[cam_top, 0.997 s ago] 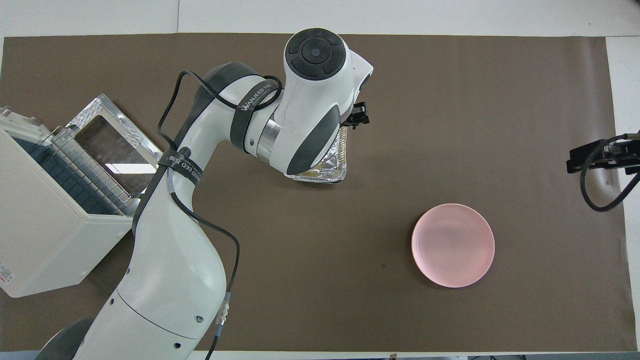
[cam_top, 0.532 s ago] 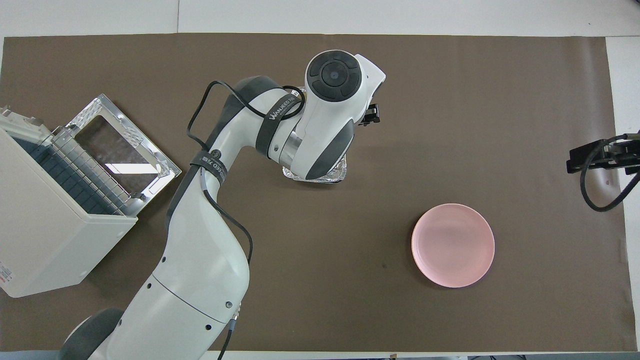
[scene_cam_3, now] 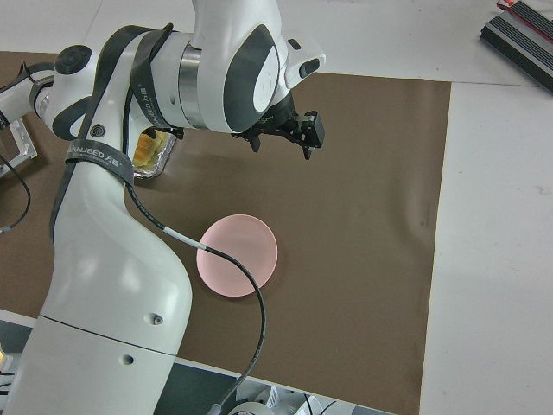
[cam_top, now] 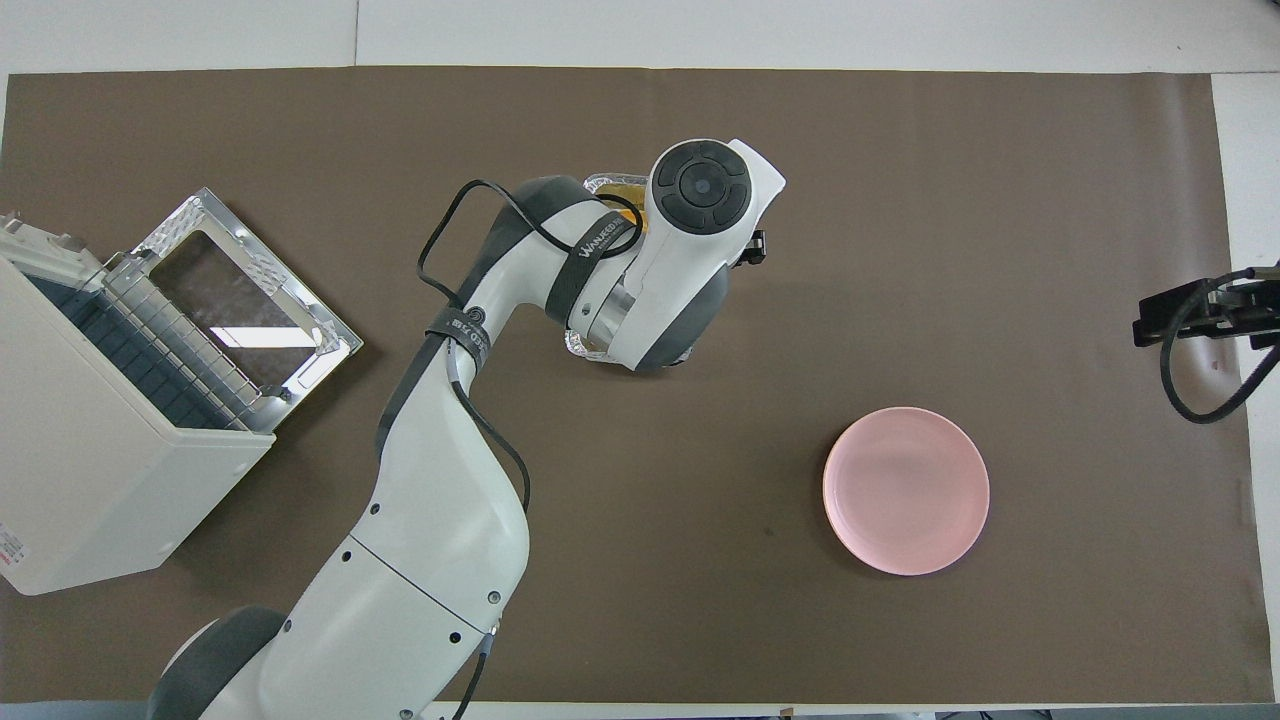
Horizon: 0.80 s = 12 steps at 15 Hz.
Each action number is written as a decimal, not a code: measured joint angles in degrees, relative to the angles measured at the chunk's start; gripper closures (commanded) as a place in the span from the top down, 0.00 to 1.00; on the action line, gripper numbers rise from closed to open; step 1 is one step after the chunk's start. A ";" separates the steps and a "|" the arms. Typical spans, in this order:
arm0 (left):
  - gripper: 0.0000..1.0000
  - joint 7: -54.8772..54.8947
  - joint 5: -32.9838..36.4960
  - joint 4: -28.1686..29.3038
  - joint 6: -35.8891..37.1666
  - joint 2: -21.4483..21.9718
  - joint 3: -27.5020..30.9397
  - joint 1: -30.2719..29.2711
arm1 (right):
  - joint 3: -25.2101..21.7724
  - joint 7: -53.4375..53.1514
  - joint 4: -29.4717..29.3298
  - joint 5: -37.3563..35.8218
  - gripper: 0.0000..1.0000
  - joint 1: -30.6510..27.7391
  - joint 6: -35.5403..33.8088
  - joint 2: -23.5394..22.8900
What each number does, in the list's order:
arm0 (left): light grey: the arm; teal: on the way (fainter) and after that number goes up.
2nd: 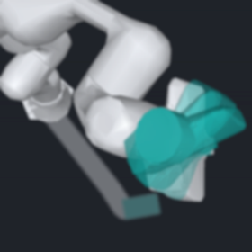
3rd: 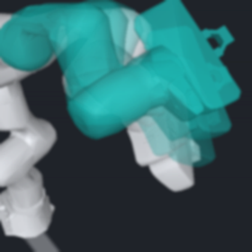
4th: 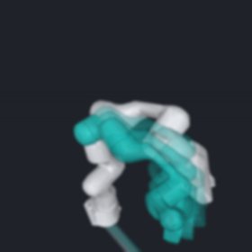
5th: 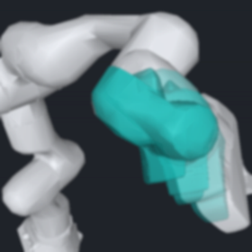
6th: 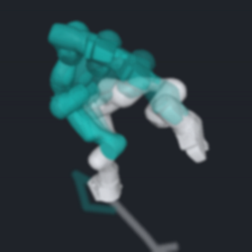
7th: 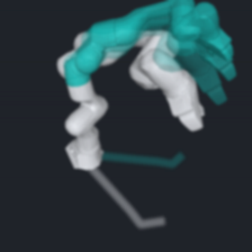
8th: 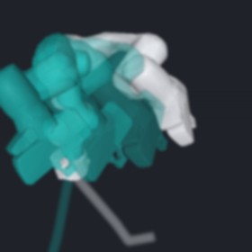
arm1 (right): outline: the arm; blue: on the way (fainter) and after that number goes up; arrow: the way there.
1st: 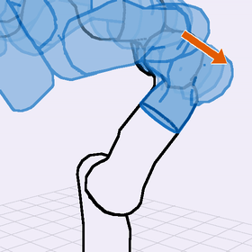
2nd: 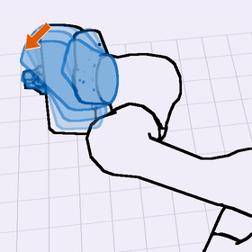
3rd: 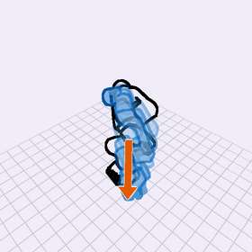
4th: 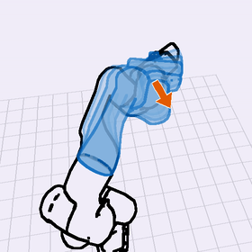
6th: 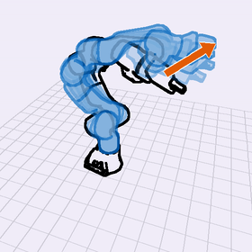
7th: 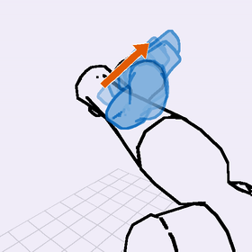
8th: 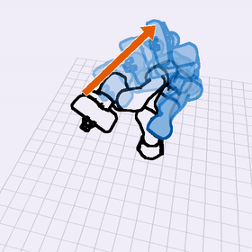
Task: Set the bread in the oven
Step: 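Grasp the foil tray rim with the left gripper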
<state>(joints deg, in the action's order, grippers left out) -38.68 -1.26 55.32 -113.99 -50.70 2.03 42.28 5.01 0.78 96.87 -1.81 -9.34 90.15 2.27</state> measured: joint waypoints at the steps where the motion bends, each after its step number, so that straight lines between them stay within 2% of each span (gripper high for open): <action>1: 0.80 0.00 0.13 0.12 0.05 0.00 0.00 0.16 | 0.00 0.00 0.00 0.00 1.00 0.00 0.00 0.00; 6: 0.78 0.00 0.16 0.92 0.61 0.00 0.01 0.83 | 0.00 0.00 0.00 0.00 1.00 0.00 0.00 0.00; 8: 0.73 0.00 0.16 1.42 1.12 0.00 0.00 1.14 | 0.00 0.00 0.00 0.00 1.00 0.00 0.00 0.00; 10: 0.56 0.00 0.16 1.85 1.25 0.00 0.00 1.42 | 0.00 0.00 0.00 0.00 1.00 0.00 0.00 0.00; 11: 0.44 0.00 0.16 2.00 1.33 0.00 0.00 1.67 | 0.00 0.00 0.00 0.00 1.00 0.00 0.00 0.00; 12: 0.28 0.00 0.16 2.13 1.39 0.00 0.00 1.90 | 0.00 0.00 0.00 0.00 1.00 0.00 0.00 0.00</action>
<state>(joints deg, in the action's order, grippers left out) -38.68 -1.10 57.46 -112.60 -50.70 2.03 44.18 5.01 0.78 96.88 -1.81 -9.34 90.15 2.27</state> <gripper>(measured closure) 0.308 0.000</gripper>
